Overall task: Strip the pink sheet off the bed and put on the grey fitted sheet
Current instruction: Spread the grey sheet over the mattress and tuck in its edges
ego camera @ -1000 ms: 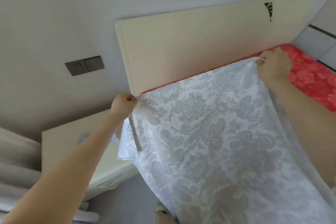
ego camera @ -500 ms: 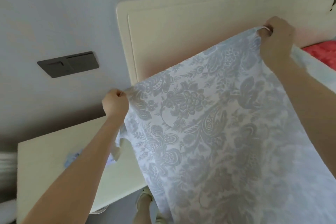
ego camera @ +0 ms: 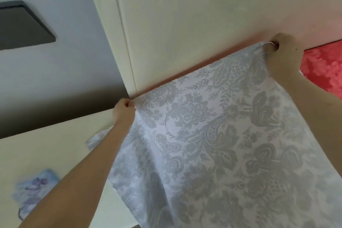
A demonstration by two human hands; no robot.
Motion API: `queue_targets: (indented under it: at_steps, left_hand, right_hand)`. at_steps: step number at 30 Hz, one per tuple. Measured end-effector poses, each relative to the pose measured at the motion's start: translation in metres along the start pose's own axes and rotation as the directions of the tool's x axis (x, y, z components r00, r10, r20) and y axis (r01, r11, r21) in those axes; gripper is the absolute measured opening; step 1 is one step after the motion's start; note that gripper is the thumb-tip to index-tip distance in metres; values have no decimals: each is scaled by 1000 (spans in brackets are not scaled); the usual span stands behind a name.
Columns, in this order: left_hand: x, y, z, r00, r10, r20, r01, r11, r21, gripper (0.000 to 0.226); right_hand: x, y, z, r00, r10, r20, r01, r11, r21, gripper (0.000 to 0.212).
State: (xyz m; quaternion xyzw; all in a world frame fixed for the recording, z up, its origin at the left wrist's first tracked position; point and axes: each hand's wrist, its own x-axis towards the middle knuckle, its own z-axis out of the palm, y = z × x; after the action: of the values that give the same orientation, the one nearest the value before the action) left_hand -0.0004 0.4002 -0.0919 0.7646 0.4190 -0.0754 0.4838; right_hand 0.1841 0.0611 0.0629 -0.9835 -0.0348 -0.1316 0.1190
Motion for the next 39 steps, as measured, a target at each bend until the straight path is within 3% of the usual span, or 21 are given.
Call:
queue_targets:
  at_steps: [5,9,10,12,14,15,17,19,21,23,24,29,31,33,35,37,39]
  left_hand:
    - [10,-30,19,994,72,83,-91,962,259,35]
    - [-2,-35,28,981,150,119,-171,968,186,35]
    - [-7,-36,33,977,116,180,-133,987,88,30]
    - [-19,-36,38,906,-47,421,113,985,-132,30]
    - [-21,-37,39,838,-176,516,312,931,-191,41]
    - [-18,-37,39,857,-209,472,325,928,-179,41]
    - [-7,-39,43,976,-161,145,176,980,-92,32]
    - [-14,-27,44,990,65,-127,-62,998,24,24]
    - [-37,-9,45,927,357,-115,-337,927,167,18]
    - [-55,3,50,783,622,25,-588,726,356,18]
    - [-59,6,56,725,683,92,-650,633,422,26]
    - [-52,21,93,759,595,264,-602,486,633,53]
    - [-54,30,105,722,631,284,-636,445,630,51]
    - [-62,39,121,612,708,352,-743,363,563,43]
    - [-72,42,144,475,774,418,-839,256,480,36]
    - [-79,49,169,358,792,495,-906,166,389,37]
    - [-80,57,196,270,780,565,-935,72,347,41]
  right_hand:
    - [-21,16,51,974,-46,223,100,967,-235,53]
    - [-54,34,67,964,31,263,32,972,-232,56]
    - [-64,41,68,954,59,294,10,974,-228,53]
    - [-85,55,71,928,80,364,7,972,-233,42]
    - [-104,67,72,900,109,422,-10,973,-231,38]
    - [-112,72,72,882,138,451,-32,972,-235,40]
    - [-124,84,73,847,158,507,-42,971,-234,46]
    - [-129,98,73,835,173,522,-51,969,-241,49]
    - [-133,110,72,821,250,513,-96,947,-307,47]
    - [-138,123,70,805,360,471,-161,898,-411,47]
    - [-141,129,69,795,420,438,-207,866,-455,48]
    - [-147,162,63,731,609,308,-372,733,-569,65]
    - [-148,175,62,714,636,291,-368,696,-617,69]
    - [-155,194,63,696,654,296,-358,674,-646,64]
    - [-164,215,64,674,684,279,-372,640,-672,42]
    - [-175,234,60,622,742,251,-386,569,-726,22]
    - [-188,253,54,556,794,245,-385,507,-771,19]
